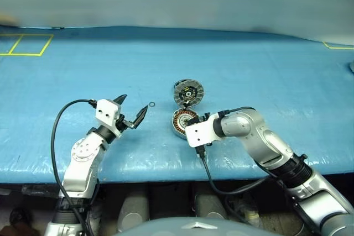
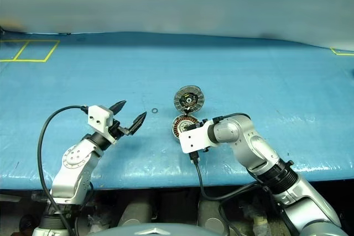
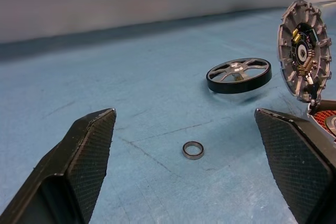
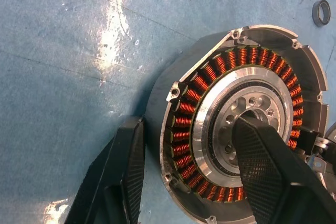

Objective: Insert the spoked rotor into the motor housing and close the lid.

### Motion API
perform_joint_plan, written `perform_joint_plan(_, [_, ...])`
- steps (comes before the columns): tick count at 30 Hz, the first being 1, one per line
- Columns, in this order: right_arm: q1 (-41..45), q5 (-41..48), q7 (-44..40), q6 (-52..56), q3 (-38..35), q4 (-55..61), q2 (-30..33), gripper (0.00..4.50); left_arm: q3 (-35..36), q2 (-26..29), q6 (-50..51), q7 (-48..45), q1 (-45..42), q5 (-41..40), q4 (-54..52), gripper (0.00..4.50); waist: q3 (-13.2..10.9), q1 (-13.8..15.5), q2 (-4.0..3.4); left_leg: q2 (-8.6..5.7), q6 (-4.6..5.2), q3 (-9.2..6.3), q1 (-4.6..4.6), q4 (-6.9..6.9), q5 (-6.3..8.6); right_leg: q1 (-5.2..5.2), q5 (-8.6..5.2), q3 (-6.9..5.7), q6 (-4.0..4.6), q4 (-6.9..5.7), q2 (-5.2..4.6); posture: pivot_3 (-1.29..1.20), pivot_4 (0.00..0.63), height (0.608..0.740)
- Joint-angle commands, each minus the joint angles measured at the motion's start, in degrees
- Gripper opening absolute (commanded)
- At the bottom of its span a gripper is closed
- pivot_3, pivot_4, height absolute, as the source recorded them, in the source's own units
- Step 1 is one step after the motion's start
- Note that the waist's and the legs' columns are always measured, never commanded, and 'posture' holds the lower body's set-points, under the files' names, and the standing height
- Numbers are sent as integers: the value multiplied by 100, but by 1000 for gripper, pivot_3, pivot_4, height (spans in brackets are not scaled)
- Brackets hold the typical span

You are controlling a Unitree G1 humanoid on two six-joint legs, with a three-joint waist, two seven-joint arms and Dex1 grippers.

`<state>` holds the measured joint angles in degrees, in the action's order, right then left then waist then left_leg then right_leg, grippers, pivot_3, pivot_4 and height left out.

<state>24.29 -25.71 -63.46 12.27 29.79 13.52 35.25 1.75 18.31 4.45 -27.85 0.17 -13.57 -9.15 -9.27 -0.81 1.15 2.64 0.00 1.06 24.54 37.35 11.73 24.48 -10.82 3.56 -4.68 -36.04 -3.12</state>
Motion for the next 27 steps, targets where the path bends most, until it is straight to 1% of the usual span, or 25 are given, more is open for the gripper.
perform_joint_plan(1, [-91,-38,103,209,26,21,-114,2160,64,43,-130,10,-4,44,-150,4500,3,-1,5,0,0,0,-1,0,0,0,0,0,0,0,0,0,150,740])
perform_joint_plan(2, [-99,-56,127,234,37,-6,-125,2160,63,44,-128,14,-4,44,-154,4500,8,-4,11,0,0,0,-3,0,0,-2,0,0,0,0,0,0,150,740])
perform_joint_plan(4, [-133,18,190,239,-13,22,-174,2917,68,54,-127,16,-3,45,-159,4500,13,-10,18,1,0,0,-10,0,0,-6,0,0,0,0,0,0,150,740])
perform_joint_plan(5, [-156,142,213,253,-83,98,-239,3142,74,60,-126,18,-5,45,-155,4500,13,-9,18,1,0,1,-10,1,0,-7,0,0,1,0,0,0,150,740])
perform_joint_plan(8, [-228,816,115,527,-406,511,-512,4103,95,68,-107,51,-5,60,-80,4500,13,-17,19,2,-1,2,-9,2,0,-7,1,0,1,0,0,0,150,740])
perform_joint_plan(10, [-257,1137,129,610,-586,707,-601,4103,81,59,-93,38,0,51,2,4500,13,-19,18,2,-1,2,-7,-1,0,-4,1,-1,2,-1,0,0,150,740])
perform_joint_plan(17, [-262,1629,375,838,-978,1111,-593,4103,-2,34,-99,-100,-4,-23,112,4500,13,-3,19,2,-1,2,-4,-2,0,-2,1,-1,2,0,-1,0,150,740])
perform_joint_plan(19, [-326,1827,531,932,-1164,1212,-655,4103,-21,64,-21,-235,-2,-116,123,4500,13,-4,18,2,-1,2,-4,-2,0,-1,1,-1,2,0,-1,0,150,740])
perform_joint_plan(21, [-464,2204,794,1065,-1525,1265,-855,4103,-1,125,-74,-280,-37,-37,211,4500,13,-2,19,2,-2,2,-3,-3,0,0,2,-1,4,0,-1,0,150,740])
perform_joint_plan(25, [-802,2585,1185,1288,-1905,1356,-994,4103,183,129,-299,-91,-219,114,625,4500,13,7,19,2,-1,1,-2,-7,0,1,8,-3,14,1,-1,0,150,740])
perform_joint_plan(27, [-905,2651,1354,1365,-1929,1405,-1016,4145,237,88,-388,18,-349,164,927,4099,13,11,19,2,-1,1,-1,-6,0,0,9,-3,15,3,-1,0,150,740])
